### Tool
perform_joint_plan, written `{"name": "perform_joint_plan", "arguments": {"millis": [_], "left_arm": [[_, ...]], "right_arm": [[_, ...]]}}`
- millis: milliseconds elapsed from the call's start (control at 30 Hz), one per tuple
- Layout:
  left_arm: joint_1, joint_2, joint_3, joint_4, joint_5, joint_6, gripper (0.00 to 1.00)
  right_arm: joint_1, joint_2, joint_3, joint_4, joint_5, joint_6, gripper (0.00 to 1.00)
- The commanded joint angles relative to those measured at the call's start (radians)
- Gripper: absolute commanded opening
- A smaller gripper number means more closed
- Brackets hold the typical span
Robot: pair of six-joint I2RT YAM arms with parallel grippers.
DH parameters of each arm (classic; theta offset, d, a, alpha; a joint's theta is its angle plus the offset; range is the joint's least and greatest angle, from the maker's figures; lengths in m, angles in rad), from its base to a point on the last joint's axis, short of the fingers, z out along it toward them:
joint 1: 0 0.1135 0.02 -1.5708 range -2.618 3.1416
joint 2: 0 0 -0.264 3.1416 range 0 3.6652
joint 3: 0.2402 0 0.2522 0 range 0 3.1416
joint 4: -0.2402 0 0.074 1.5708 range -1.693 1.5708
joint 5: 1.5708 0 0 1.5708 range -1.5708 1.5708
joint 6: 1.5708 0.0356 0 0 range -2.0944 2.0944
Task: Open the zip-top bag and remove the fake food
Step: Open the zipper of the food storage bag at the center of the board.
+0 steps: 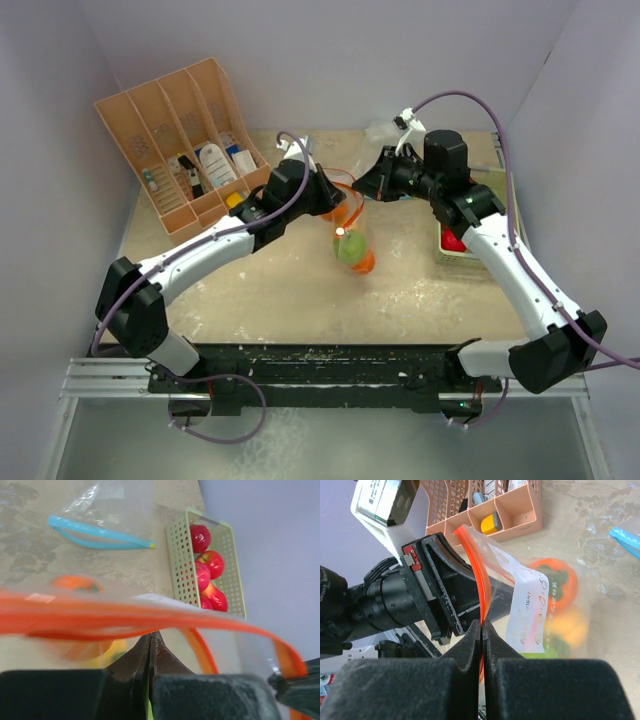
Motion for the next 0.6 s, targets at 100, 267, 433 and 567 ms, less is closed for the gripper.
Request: {"name": "perform_joint_plan", "arguments": {"millis": [100,267,433,567], "left_arm": [[0.037,-0.121,-0.069,0.063,0.042,-0.022,0.16],[0.035,-0.11,-0.088,0.149,0.144,-0.059,0.49],[0.014,-0.09,-0.082,0.17,0.178,-0.067,0.54],[-0.017,-0.062,-0.091,0.199,0.183,-0.085,0.6]], "right_arm": [[0.006,-0.023,0.02,0.057,-0.018,0.016,0.0],[0.006,-0.006,0.028,0.072,-0.03,0.018,0.0],[0.006,-0.007,0.018,0.083,-0.035,0.018,0.0],[0.006,-0.006,0.017,0.091,-0.038,0.026,0.0]]}}
